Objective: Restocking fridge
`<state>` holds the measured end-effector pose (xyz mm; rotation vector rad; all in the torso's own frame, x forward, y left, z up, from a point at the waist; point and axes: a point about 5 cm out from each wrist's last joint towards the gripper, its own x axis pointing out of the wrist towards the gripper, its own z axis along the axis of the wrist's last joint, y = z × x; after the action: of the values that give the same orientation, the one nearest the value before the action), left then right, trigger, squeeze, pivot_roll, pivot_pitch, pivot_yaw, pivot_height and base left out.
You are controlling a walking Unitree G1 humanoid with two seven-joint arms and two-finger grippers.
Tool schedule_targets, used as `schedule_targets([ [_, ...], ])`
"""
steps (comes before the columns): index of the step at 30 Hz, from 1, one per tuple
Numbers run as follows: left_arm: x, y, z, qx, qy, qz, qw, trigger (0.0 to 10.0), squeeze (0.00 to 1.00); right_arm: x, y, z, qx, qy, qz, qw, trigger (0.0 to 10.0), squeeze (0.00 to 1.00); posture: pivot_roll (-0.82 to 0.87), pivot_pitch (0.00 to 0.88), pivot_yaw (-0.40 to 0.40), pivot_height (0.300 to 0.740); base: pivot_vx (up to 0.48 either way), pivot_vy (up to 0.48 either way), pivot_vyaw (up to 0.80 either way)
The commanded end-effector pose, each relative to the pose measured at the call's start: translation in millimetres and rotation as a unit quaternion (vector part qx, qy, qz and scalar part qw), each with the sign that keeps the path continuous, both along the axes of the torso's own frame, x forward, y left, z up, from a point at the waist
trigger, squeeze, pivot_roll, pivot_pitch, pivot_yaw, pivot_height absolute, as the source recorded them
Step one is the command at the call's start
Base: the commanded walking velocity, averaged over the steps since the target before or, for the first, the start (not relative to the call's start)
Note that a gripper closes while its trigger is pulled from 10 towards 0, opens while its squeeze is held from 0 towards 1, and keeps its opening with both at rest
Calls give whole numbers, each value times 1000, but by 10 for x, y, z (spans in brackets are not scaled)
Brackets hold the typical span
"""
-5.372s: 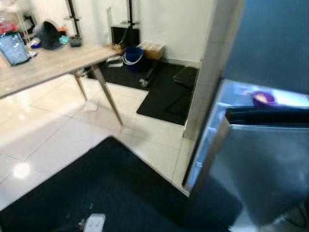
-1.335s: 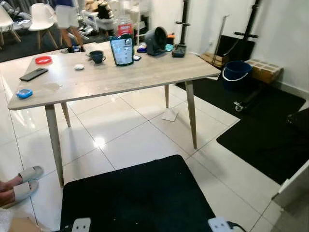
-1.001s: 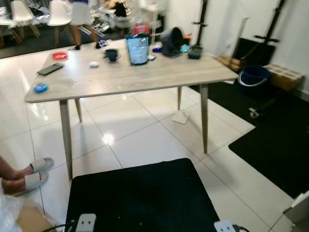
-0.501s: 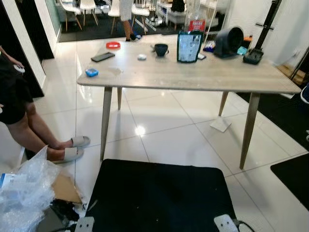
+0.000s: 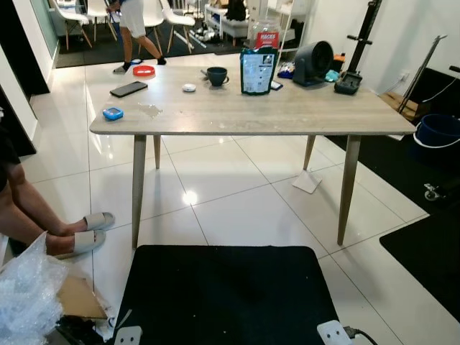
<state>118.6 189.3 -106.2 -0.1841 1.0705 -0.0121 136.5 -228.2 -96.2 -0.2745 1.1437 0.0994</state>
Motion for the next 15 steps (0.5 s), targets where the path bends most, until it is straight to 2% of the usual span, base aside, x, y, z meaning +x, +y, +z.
schedule_targets([
  [1, 31, -33, 4, -5, -1, -3, 1000, 10000, 0, -15, -36, 2, -5, 4, 0, 1000, 10000, 0, 7, 0, -24, 740, 307, 0, 0],
  [15, -43, -53, -20, -8, 8, -3, 1000, 10000, 0, -34, -37, -4, -1, 6, -9, 1000, 10000, 0, 7, 0, -29, 740, 325, 0, 0],
])
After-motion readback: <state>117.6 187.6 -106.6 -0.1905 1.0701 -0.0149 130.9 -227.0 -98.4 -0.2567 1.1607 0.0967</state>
